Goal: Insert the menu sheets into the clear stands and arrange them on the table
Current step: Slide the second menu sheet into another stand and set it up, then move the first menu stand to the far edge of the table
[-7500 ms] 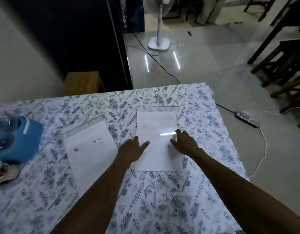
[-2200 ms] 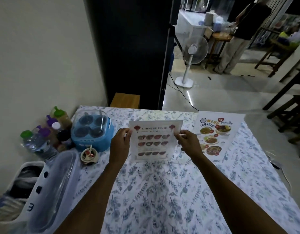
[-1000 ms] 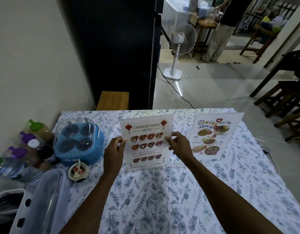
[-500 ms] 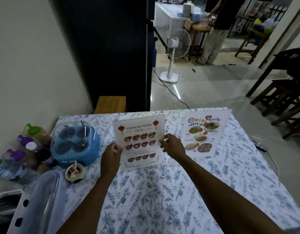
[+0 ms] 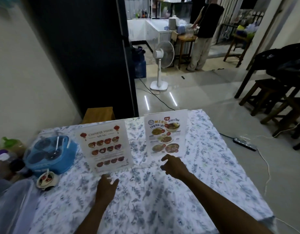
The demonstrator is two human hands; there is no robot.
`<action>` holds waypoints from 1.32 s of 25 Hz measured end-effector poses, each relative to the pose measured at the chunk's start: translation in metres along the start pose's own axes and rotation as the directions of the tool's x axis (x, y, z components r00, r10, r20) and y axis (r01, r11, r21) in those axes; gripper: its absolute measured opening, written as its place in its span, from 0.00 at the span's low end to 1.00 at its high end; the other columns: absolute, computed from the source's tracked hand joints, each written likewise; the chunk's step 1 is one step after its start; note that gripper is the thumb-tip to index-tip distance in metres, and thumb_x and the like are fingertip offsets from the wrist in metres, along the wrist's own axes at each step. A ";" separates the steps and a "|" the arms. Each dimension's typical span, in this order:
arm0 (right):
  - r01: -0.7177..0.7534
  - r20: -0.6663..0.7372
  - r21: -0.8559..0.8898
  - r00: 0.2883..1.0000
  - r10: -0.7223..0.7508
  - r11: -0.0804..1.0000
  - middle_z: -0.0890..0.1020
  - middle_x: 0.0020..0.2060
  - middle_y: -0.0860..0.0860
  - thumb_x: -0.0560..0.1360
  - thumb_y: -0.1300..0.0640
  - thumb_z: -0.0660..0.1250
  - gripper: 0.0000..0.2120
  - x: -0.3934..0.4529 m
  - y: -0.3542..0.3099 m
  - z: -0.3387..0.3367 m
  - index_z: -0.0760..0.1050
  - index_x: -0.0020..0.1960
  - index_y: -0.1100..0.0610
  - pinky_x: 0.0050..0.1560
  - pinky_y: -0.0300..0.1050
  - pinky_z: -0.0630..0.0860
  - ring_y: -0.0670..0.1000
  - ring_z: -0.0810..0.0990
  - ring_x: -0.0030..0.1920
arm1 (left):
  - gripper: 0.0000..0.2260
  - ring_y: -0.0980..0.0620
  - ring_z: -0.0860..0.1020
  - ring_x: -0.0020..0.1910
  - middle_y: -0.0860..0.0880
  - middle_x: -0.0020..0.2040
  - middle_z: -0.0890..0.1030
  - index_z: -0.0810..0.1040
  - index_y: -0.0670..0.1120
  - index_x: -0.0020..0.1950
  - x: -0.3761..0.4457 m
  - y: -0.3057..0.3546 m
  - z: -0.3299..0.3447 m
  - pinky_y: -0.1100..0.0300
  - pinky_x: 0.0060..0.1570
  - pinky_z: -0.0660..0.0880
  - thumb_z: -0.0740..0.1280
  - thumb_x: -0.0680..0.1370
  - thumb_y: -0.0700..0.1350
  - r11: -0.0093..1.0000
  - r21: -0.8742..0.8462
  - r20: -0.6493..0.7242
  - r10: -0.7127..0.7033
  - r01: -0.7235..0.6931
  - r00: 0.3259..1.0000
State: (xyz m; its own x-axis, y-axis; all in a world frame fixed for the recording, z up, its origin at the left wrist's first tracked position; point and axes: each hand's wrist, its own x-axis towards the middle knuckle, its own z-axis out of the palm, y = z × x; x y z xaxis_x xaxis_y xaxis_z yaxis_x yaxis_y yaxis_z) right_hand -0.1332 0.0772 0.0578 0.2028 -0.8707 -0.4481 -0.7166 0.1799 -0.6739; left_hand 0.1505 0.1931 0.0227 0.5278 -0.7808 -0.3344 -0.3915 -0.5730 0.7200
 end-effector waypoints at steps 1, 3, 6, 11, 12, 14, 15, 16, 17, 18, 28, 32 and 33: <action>-0.004 -0.001 -0.009 1.000 0.004 1.000 0.87 0.44 0.52 0.73 0.51 0.71 0.15 -0.004 0.016 -0.010 0.76 0.59 0.49 0.46 0.49 0.83 0.52 0.87 0.43 | 0.23 0.39 0.78 0.58 0.37 0.61 0.79 0.70 0.37 0.66 -0.008 0.012 0.014 0.54 0.50 0.72 0.72 0.76 0.46 1.000 0.006 0.040 0.010 -0.011 0.999; -0.023 -0.025 -0.014 0.999 0.023 1.000 0.87 0.45 0.53 0.73 0.51 0.71 0.15 -0.009 0.046 -0.030 0.76 0.59 0.50 0.46 0.51 0.81 0.54 0.86 0.43 | 0.25 0.41 0.78 0.60 0.39 0.63 0.78 0.69 0.39 0.69 -0.022 0.039 0.042 0.57 0.47 0.70 0.70 0.77 0.48 0.999 0.008 0.117 0.040 -0.042 0.992; -0.054 -0.068 0.034 0.996 0.056 0.998 0.87 0.46 0.54 0.72 0.52 0.73 0.16 -0.009 0.084 -0.061 0.76 0.58 0.51 0.45 0.50 0.80 0.55 0.86 0.45 | 0.25 0.43 0.78 0.60 0.43 0.65 0.77 0.68 0.42 0.71 -0.030 0.072 0.077 0.59 0.45 0.70 0.70 0.77 0.49 0.996 0.017 0.169 0.084 -0.088 0.982; -0.093 -0.107 0.052 0.989 0.098 0.994 0.87 0.42 0.53 0.71 0.52 0.74 0.18 0.005 0.113 -0.087 0.75 0.59 0.51 0.45 0.52 0.83 0.54 0.86 0.41 | 0.26 0.44 0.78 0.57 0.40 0.65 0.77 0.68 0.42 0.70 -0.010 0.102 0.107 0.57 0.47 0.73 0.71 0.76 0.48 0.996 0.002 0.200 0.088 -0.090 0.976; -0.095 -0.111 0.051 0.989 0.100 0.994 0.87 0.43 0.53 0.72 0.52 0.74 0.18 0.010 0.117 -0.090 0.75 0.59 0.52 0.45 0.53 0.83 0.54 0.86 0.42 | 0.25 0.43 0.78 0.59 0.39 0.65 0.77 0.68 0.42 0.70 -0.004 0.105 0.113 0.56 0.48 0.73 0.71 0.76 0.48 0.996 0.000 0.205 0.084 -0.086 0.975; -0.109 -0.112 0.042 0.987 0.113 0.993 0.87 0.44 0.53 0.72 0.52 0.74 0.19 0.020 0.120 -0.093 0.75 0.60 0.52 0.47 0.54 0.84 0.53 0.86 0.43 | 0.27 0.42 0.78 0.60 0.39 0.67 0.76 0.67 0.42 0.70 0.010 0.110 0.122 0.56 0.48 0.71 0.71 0.76 0.49 0.999 -0.001 0.217 0.050 -0.051 0.975; -0.114 -0.107 0.039 0.987 0.117 0.993 0.87 0.45 0.53 0.72 0.52 0.74 0.19 0.027 0.121 -0.094 0.75 0.60 0.52 0.46 0.54 0.83 0.53 0.86 0.43 | 0.28 0.41 0.78 0.61 0.39 0.67 0.75 0.66 0.42 0.71 0.017 0.112 0.124 0.56 0.48 0.71 0.72 0.76 0.50 0.999 0.002 0.221 0.031 -0.032 0.975; -0.114 -0.101 0.028 0.988 0.116 0.993 0.86 0.46 0.54 0.72 0.52 0.74 0.19 0.033 0.121 -0.095 0.75 0.61 0.53 0.46 0.53 0.82 0.54 0.86 0.42 | 0.29 0.41 0.78 0.61 0.39 0.68 0.75 0.66 0.42 0.72 0.025 0.111 0.126 0.56 0.49 0.72 0.72 0.75 0.50 1.000 0.002 0.227 0.015 -0.016 0.974; -0.110 -0.092 0.008 0.990 0.110 0.994 0.86 0.46 0.54 0.73 0.52 0.73 0.19 0.040 0.119 -0.095 0.74 0.61 0.53 0.45 0.52 0.82 0.54 0.85 0.42 | 0.30 0.41 0.78 0.62 0.39 0.69 0.74 0.65 0.41 0.72 0.032 0.110 0.128 0.55 0.49 0.72 0.73 0.75 0.49 1.000 -0.005 0.236 0.001 0.001 0.972; -0.112 -0.092 -0.011 0.990 0.110 0.994 0.86 0.46 0.53 0.73 0.52 0.73 0.19 0.047 0.117 -0.095 0.74 0.61 0.52 0.45 0.52 0.81 0.55 0.85 0.42 | 0.31 0.40 0.77 0.62 0.38 0.69 0.74 0.65 0.40 0.72 0.039 0.108 0.129 0.55 0.50 0.73 0.73 0.74 0.48 1.000 -0.020 0.240 -0.003 0.008 0.971; -0.117 -0.160 -0.054 0.981 0.107 0.992 0.81 0.56 0.54 0.70 0.50 0.76 0.26 0.095 0.096 -0.077 0.73 0.64 0.55 0.47 0.44 0.72 0.51 0.78 0.49 | 0.33 0.43 0.77 0.61 0.43 0.62 0.77 0.70 0.44 0.66 0.086 0.107 0.132 0.50 0.56 0.77 0.81 0.65 0.42 0.996 -0.083 0.363 0.058 -0.029 0.930; -0.064 -0.154 -0.081 0.987 0.051 0.995 0.80 0.52 0.51 0.73 0.53 0.73 0.19 0.107 0.090 -0.079 0.75 0.61 0.55 0.48 0.45 0.74 0.53 0.80 0.49 | 0.24 0.51 0.81 0.51 0.49 0.53 0.82 0.76 0.46 0.60 0.096 0.106 0.138 0.61 0.48 0.79 0.80 0.68 0.47 0.992 -0.036 0.367 0.126 -0.121 0.922; -0.048 -0.144 -0.097 0.989 0.034 0.994 0.79 0.50 0.50 0.75 0.53 0.72 0.15 0.109 0.089 -0.079 0.76 0.59 0.56 0.47 0.44 0.72 0.52 0.79 0.48 | 0.22 0.50 0.82 0.50 0.47 0.52 0.83 0.78 0.44 0.58 0.096 0.106 0.140 0.57 0.49 0.80 0.79 0.68 0.48 0.994 -0.024 0.345 0.109 -0.107 0.932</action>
State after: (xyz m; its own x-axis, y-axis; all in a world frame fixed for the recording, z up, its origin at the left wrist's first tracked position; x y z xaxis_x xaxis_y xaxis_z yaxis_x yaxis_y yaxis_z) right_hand -0.2275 -0.0380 -0.0049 0.0800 -0.9211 -0.3811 -0.7867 0.1764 -0.5916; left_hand 0.0547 0.0224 -0.0181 0.1897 -0.8761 -0.4433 -0.4273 -0.4802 0.7661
